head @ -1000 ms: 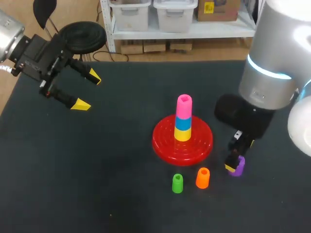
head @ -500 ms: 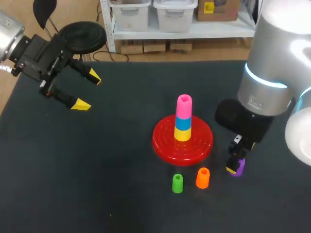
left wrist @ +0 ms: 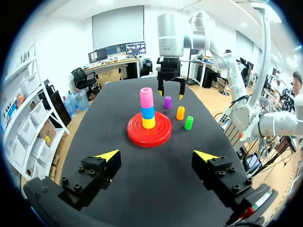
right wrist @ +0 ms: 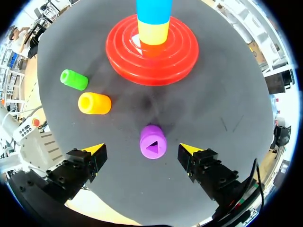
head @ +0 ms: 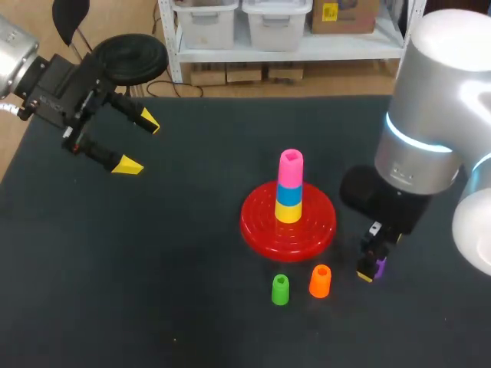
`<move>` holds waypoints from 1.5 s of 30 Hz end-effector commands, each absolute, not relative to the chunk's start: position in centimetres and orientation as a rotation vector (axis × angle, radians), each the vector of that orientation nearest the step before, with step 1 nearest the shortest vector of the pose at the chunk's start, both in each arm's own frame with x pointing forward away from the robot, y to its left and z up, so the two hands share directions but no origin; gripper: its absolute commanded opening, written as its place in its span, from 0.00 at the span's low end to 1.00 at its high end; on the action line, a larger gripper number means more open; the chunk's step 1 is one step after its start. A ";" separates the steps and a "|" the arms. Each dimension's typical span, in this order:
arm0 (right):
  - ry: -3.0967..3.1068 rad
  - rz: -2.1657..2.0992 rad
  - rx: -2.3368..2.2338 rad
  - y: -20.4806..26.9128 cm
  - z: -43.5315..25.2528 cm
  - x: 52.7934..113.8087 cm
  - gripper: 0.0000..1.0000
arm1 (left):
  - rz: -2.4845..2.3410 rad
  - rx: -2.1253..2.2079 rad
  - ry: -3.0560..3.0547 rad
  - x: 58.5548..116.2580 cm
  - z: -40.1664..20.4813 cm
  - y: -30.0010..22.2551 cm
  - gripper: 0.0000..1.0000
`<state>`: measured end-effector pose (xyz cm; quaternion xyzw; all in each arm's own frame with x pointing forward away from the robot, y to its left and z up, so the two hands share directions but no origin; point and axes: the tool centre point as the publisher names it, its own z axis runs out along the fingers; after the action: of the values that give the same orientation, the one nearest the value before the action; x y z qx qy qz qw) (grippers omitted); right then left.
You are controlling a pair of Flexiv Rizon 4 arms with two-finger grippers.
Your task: Pick up and stack the cylinders on the red base in this order: pink,purple,orange,green
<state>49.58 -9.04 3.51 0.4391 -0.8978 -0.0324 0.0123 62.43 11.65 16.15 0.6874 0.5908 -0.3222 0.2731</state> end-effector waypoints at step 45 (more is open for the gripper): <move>-2.788 -0.121 1.392 -9.0 2.6 49.5 0.00 | -0.864 1.848 1.588 62.4 16.1 11.7 1.00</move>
<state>49.49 -8.94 2.59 0.4465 -0.8939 -0.0380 0.0127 62.43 11.65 16.15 0.6874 0.5908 -0.3222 0.2731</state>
